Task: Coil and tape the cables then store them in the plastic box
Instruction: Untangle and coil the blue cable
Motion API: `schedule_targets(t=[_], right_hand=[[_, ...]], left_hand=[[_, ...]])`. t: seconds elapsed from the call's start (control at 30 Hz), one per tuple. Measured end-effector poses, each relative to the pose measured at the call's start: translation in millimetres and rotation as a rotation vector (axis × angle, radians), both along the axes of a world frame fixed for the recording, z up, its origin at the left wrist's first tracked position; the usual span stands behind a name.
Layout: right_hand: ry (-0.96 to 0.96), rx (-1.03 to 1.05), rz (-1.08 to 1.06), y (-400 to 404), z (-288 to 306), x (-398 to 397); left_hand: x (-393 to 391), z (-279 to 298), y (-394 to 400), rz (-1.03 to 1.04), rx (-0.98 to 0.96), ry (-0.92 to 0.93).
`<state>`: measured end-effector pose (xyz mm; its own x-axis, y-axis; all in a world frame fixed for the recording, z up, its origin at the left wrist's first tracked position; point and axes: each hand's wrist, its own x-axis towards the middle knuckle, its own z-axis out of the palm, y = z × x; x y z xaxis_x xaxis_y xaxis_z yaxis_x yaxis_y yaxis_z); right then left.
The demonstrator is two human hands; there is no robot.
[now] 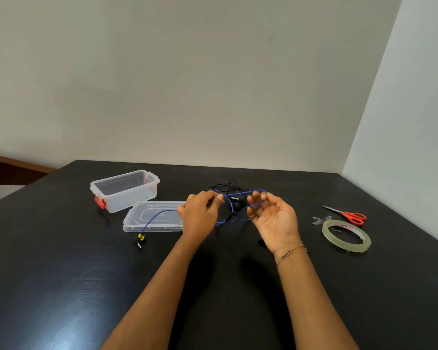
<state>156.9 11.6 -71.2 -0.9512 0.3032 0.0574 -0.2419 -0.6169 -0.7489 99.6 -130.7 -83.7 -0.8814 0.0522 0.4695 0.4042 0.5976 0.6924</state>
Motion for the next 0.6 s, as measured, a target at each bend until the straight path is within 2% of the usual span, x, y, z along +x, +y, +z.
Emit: schedule_targets(t=[0.07,0.1,0.2,0.27,0.43,0.6], right_hand=[[-0.031,0.078,-0.046,-2,-1,-1],[-0.045,0.236,-0.140,-4,-3,-3],[0.039,0.983,-0.458,-5,-13,-5],[0.175,1.261,-0.525,-6,-18,-6],[0.277,1.548,-0.523,-11,-23,-8],[0.224,1.680,-0.451,-9,-27,-11]], left_hand=[[-2,0,-1,-0.020,0.081,0.027],[-2,1,-1,-0.030,0.123,0.064],[-1,6,-7,0.016,0.190,0.144],[-1,8,-12,0.025,0.136,0.166],[-3,-2,-14,-0.002,-0.320,0.385],[-4,-9,-3,-0.256,-0.498,0.576]])
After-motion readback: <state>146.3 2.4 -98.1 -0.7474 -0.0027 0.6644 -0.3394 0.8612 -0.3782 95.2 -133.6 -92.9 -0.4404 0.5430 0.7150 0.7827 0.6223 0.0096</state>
